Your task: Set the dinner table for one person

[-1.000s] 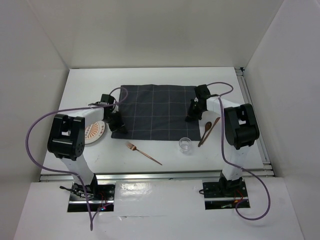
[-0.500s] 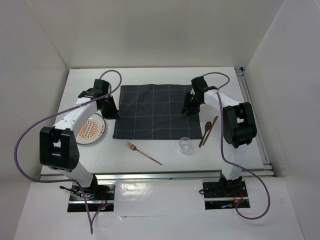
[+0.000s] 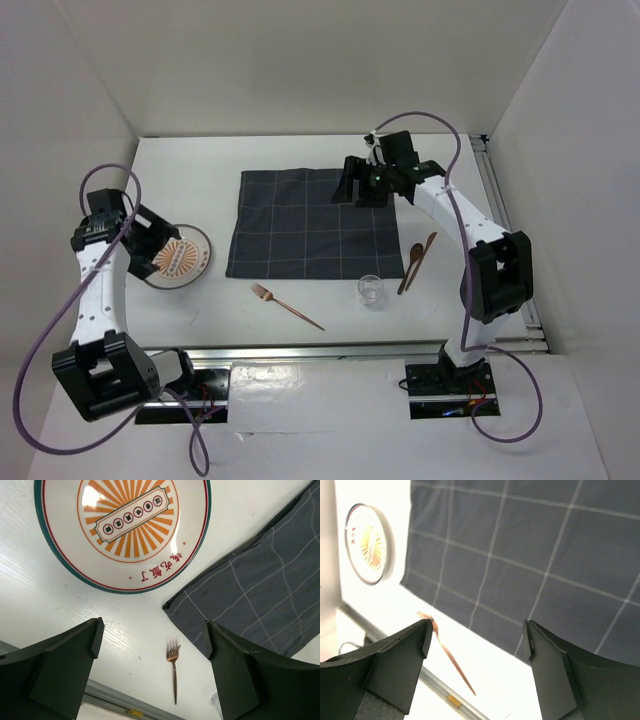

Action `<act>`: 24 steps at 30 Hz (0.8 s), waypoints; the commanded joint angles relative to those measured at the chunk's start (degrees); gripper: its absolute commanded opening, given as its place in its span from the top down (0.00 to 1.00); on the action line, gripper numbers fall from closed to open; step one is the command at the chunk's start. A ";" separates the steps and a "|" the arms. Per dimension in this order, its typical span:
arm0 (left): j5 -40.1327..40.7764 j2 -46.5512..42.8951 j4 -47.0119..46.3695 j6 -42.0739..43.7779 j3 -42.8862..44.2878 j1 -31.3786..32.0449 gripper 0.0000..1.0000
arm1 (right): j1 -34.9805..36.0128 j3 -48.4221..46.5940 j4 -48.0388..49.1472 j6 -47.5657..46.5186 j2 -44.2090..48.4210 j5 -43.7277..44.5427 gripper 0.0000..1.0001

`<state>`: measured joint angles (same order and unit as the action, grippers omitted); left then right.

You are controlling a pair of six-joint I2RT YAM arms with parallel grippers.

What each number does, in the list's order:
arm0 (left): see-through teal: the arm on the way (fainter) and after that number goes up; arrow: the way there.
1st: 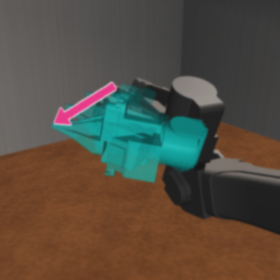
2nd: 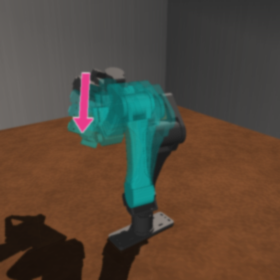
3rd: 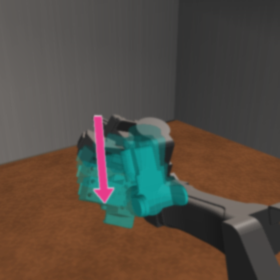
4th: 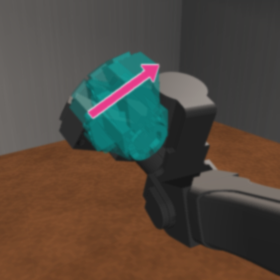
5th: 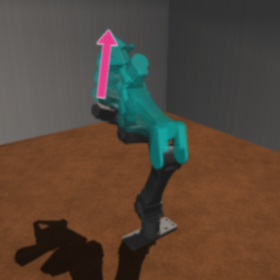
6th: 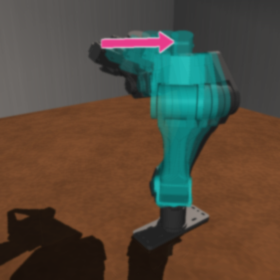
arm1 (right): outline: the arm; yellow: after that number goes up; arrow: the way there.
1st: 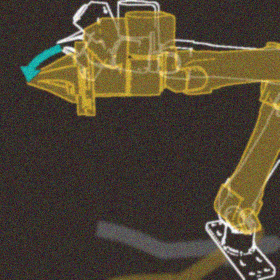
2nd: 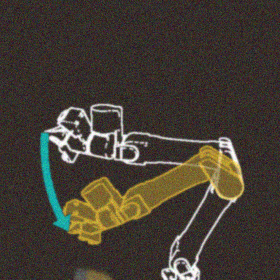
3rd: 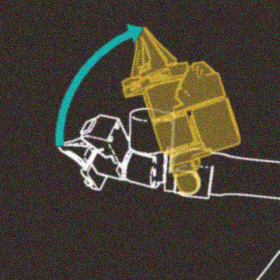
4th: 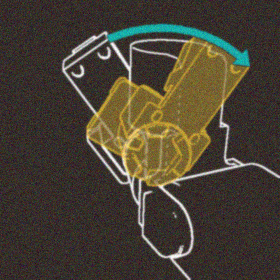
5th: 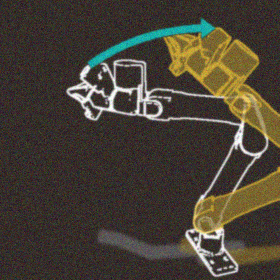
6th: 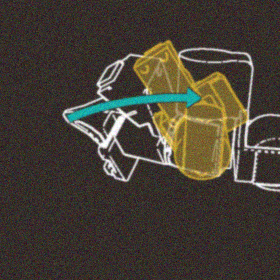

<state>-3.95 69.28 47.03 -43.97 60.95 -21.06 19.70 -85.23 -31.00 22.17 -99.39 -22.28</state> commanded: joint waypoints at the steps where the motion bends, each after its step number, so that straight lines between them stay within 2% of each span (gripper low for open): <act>1: 2.10 -2.83 2.46 -4.29 -2.92 -2.84 0.00 | 0.86 2.26 0.42 -0.73 2.80 -4.34 0.14; 7: -6.94 0.42 -2.28 -1.65 -12.93 -14.26 0.00 | 0.86 4.63 -0.20 -2.40 3.86 -5.49 0.13; 9: -10.18 1.12 -4.04 -0.78 -15.15 -17.24 0.04 | 0.86 5.24 -0.20 -2.40 4.38 -6.02 0.13; 14: -11.08 2.88 -9.84 0.55 -19.63 -18.40 0.06 | 0.86 6.47 -0.20 -2.40 4.91 -6.54 0.13; 15: -14.22 3.58 -11.33 1.07 -20.42 -19.01 0.10 | 0.86 6.48 -0.20 -2.40 4.91 -6.54 0.13; 19: -18.28 8.59 -17.13 0.29 -23.15 -19.72 0.18 | 0.86 6.48 -0.20 -2.40 4.30 -6.54 0.13; 24: -19.61 11.14 -23.11 -1.74 -25.00 -20.25 0.29 | 0.86 5.78 -0.72 -2.40 4.82 -5.32 0.13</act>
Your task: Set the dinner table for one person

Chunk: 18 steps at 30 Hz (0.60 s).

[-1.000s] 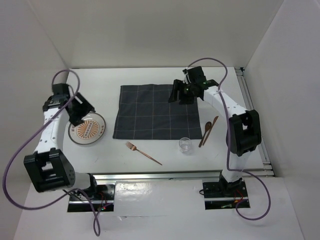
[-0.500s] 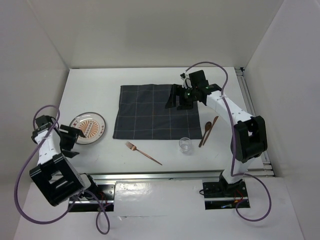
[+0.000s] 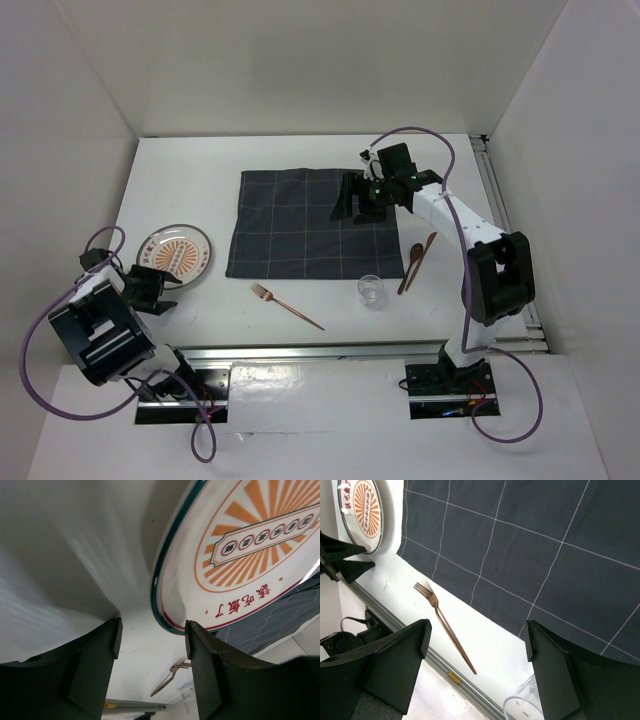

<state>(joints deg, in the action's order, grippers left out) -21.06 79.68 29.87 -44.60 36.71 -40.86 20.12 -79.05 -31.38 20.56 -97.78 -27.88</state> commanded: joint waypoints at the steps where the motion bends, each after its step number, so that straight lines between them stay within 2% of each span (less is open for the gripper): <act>1: -2.50 1.35 -7.27 -1.80 -0.76 -0.45 0.31 | 0.45 -0.41 -0.96 -0.78 3.21 0.28 0.13; 6: -2.50 3.46 -9.91 -2.86 -0.23 -0.45 0.42 | 0.45 0.12 -0.97 -0.25 3.73 0.81 0.13; 10: -1.97 3.99 -10.53 -2.86 0.91 -0.45 0.61 | 0.97 0.12 -0.97 0.36 4.35 0.81 0.13; 11: -1.97 3.99 -10.53 -2.86 0.91 -0.45 0.71 | 1.50 0.12 -0.97 0.36 4.35 1.33 0.13; 14: -2.58 4.52 -10.01 -1.46 2.31 -0.45 0.85 | 2.03 -0.41 -1.50 0.89 4.35 1.86 0.13; 15: -3.19 4.52 -10.00 -0.93 3.10 -0.45 0.95 | 2.64 -1.02 -2.02 0.89 4.35 2.56 0.13; 16: -3.20 3.91 -8.70 -0.93 4.15 -0.45 1.00 | 2.64 -1.02 -2.02 0.89 4.35 2.57 0.13; 18: -3.72 2.59 -7.82 -0.93 5.21 0.08 1.00 | 3.17 -1.55 -2.02 1.50 4.35 3.09 0.13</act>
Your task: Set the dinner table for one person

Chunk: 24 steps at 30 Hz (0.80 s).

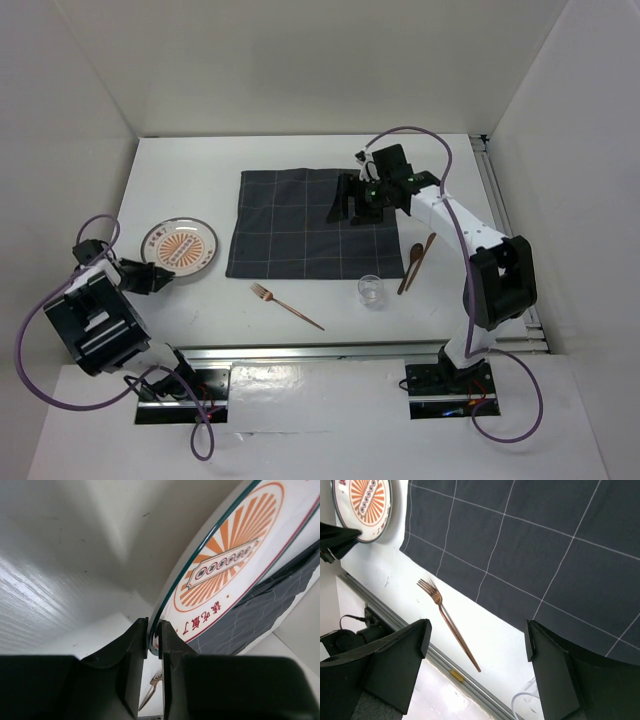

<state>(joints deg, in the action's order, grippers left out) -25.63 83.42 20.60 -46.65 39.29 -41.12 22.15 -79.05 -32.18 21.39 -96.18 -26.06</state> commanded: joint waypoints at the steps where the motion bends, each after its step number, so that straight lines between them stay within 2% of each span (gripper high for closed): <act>1: 0.06 -1.85 1.46 1.13 3.68 0.34 1.00 | 1.66 -1.55 -1.21 0.67 2.75 1.28 0.13; 6: -2.23 -7.29 4.27 1.13 8.08 1.65 1.00 | 2.19 -2.08 -1.74 1.20 2.75 2.42 0.13; 12: -1.97 -12.04 4.99 -0.45 15.29 8.94 1.00 | 2.72 -3.13 -3.49 1.20 3.37 5.05 0.13; 16: -1.97 -14.51 1.47 -2.82 17.92 16.50 1.00 | 2.72 -3.13 -4.03 1.20 4.69 7.16 0.13; 18: 0.05 -14.25 1.46 -3.36 21.16 22.47 1.00 | 2.20 -3.13 -4.82 1.20 5.82 7.95 0.13; 21: 0.05 -9.96 1.37 -2.74 26.00 31.96 1.00 | 1.58 -2.17 -4.82 2.42 8.19 10.15 0.13; 24: 0.67 -1.88 2.16 -2.21 32.24 40.40 1.00 | 0.27 0.73 -5.43 4.18 12.14 12.87 0.13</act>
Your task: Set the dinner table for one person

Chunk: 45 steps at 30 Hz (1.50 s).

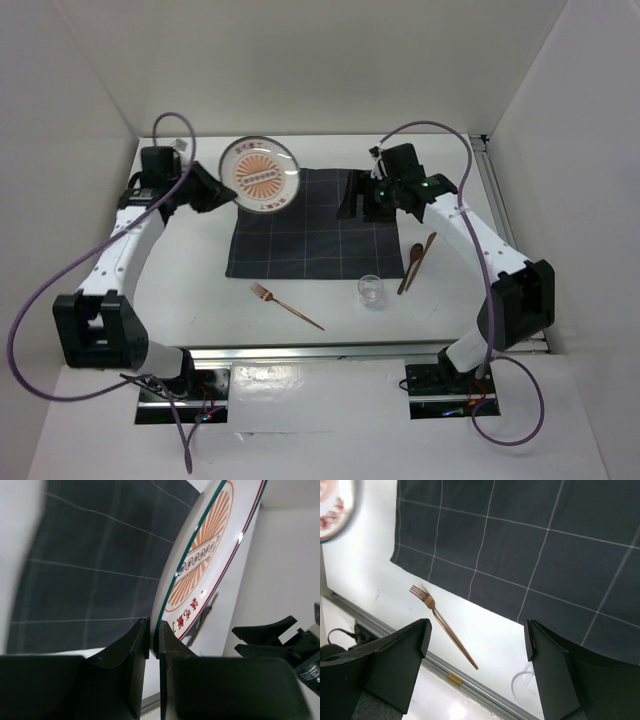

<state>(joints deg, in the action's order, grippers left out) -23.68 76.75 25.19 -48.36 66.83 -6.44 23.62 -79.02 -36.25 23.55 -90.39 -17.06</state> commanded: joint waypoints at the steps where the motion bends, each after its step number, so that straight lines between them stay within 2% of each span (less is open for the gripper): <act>1: -1.28 6.81 -2.43 -0.51 7.59 7.39 1.00 | -2.25 2.11 -1.89 2.03 7.41 4.66 0.13; 2: -0.58 10.84 -1.82 -0.51 8.92 10.45 1.00 | -2.78 2.82 -3.72 2.90 9.42 6.49 0.13; 6: -1.18 19.28 -3.47 -0.51 14.19 15.56 1.00 | -5.33 7.37 -9.00 4.22 14.87 10.64 0.14; 13: -5.15 30.98 -6.73 2.03 18.77 19.01 1.00 | -5.86 15.64 -14.29 10.10 22.80 10.83 0.15; 22: -7.43 38.64 -10.07 2.56 18.78 20.50 1.00 | -5.34 22.94 -15.43 13.71 25.00 8.45 0.15; 27: -5.24 39.79 -6.39 4.41 18.78 20.50 1.00 | -2.79 26.46 -12.80 14.33 24.47 7.92 0.17; 30: -2.61 41.72 -0.86 6.95 21.76 20.50 0.89 | -0.33 27.08 -11.47 15.55 23.07 7.92 0.19; 31: -0.34 42.25 1.07 8.27 22.64 21.20 0.81 | 0.28 27.78 -10.78 16.17 22.20 8.61 0.19; 33: 1.70 42.78 4.51 8.81 23.26 21.81 0.73 | 1.34 28.48 -10.08 16.87 21.40 9.85 0.20; 36: 4.07 42.08 6.35 10.13 23.26 21.82 0.53 | 1.87 29.80 -8.93 17.41 20.87 10.38 0.23; 37: 4.60 42.08 7.06 11.34 23.26 21.82 0.50 | 1.87 29.80 -8.23 17.41 20.26 11.25 0.24; 39: 6.19 41.56 9.07 12.14 23.26 22.35 0.28 | 1.87 30.94 -6.82 17.41 19.73 12.05 0.27; 40: 6.97 41.55 9.61 12.67 23.78 22.35 0.26 | 1.87 30.95 -6.29 17.41 19.03 12.83 0.27; 41: 6.98 41.03 10.14 13.37 23.79 22.35 0.19 | 1.87 30.95 -5.33 17.41 18.50 13.45 0.28; 45: 9.00 38.13 11.72 13.91 23.79 22.35 0.16 | 1.87 31.47 -2.52 17.41 16.56 13.98 0.33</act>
<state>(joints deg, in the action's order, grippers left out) -17.26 118.78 34.11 -36.51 88.51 15.75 25.12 -48.01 -43.59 40.16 -72.88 -5.17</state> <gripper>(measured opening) 0.839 0.676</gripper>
